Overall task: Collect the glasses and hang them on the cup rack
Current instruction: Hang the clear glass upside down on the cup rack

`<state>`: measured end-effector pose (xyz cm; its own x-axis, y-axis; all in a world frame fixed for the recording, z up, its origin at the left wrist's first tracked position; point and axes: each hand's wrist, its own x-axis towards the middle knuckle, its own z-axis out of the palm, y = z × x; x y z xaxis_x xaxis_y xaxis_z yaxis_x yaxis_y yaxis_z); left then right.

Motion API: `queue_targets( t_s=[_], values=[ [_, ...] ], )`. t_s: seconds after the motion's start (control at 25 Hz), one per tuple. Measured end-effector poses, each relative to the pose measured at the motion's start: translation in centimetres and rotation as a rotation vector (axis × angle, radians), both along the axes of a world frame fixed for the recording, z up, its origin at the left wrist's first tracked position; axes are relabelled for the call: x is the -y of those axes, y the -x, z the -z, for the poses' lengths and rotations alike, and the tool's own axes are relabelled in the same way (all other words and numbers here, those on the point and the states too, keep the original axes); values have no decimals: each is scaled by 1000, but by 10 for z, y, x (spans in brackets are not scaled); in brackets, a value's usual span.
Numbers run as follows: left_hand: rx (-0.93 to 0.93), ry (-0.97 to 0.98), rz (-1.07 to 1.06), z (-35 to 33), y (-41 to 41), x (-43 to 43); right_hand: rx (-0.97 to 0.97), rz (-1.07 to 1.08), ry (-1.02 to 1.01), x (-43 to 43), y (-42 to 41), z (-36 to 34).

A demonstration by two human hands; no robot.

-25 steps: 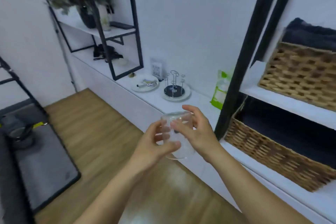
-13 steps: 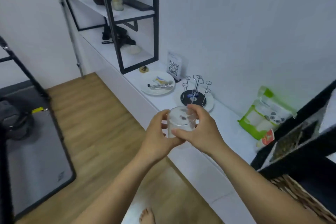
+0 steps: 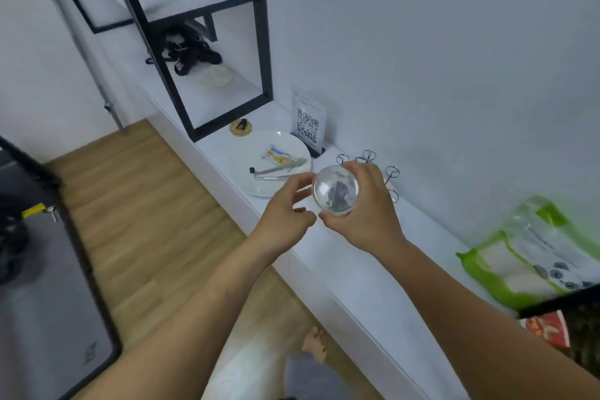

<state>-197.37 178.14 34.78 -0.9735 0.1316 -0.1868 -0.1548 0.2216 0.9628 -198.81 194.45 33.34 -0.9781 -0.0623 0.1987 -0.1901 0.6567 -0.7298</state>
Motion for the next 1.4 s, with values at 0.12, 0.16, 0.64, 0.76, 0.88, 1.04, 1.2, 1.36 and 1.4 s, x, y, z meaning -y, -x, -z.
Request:
queue_targets(
  t_s=[0.12, 0.16, 0.64, 0.76, 0.88, 1.04, 1.2, 1.36, 1.4],
  values=[
    [88, 23, -14, 16, 50, -9, 6, -25, -36, -6, 49, 24],
    [105, 31, -18, 21, 63, -9, 1, -41, -56, -8, 61, 29],
    [346, 144, 163, 90, 166, -14, 356, 56, -163, -14, 132, 105],
    [404, 148, 244, 104, 182, -13, 459, 113, -215, -10, 141, 119],
    [453, 126, 329, 114, 193, -14, 518, 172, -258, -7, 143, 127],
    [487, 122, 443, 121, 207, -11, 549, 235, -264, -4, 145, 130],
    [419, 233, 565, 117, 213, -6, 609, 252, -305, -2, 143, 123],
    [202, 323, 498, 98, 224, -5, 587, 314, -269, 3, 142, 102],
    [143, 327, 473, 91, 226, -7, 561, 339, -265, 3, 140, 93]
  ],
)
